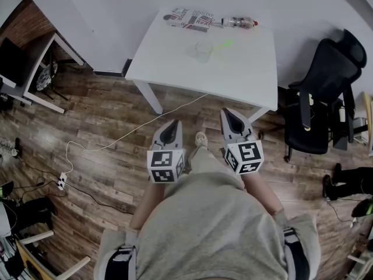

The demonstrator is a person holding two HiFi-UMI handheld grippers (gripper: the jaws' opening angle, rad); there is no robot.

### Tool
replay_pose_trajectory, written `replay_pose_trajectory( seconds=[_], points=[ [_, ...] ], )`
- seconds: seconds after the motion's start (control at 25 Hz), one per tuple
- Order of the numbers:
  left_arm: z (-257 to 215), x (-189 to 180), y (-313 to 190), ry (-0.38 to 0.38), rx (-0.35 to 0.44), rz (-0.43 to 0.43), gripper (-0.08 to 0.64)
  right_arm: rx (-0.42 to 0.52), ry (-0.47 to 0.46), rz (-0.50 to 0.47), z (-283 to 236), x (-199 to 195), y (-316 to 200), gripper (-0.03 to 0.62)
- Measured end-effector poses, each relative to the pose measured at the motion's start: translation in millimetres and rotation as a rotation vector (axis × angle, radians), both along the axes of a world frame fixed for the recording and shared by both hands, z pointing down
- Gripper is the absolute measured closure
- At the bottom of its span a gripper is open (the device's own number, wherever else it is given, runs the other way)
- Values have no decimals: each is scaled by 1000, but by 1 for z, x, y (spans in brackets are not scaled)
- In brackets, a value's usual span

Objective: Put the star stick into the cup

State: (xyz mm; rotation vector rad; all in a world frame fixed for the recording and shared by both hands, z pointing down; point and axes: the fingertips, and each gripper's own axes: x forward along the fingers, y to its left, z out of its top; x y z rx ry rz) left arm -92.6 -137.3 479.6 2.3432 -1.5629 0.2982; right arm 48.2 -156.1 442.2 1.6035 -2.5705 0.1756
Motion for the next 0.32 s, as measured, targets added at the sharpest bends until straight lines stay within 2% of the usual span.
replay_pose_trajectory(
  seconds=[0.32],
  points=[
    [-1,4,-7,0,-4,2,549,-4,-12,-3,-2,3,-8,595]
  ],
)
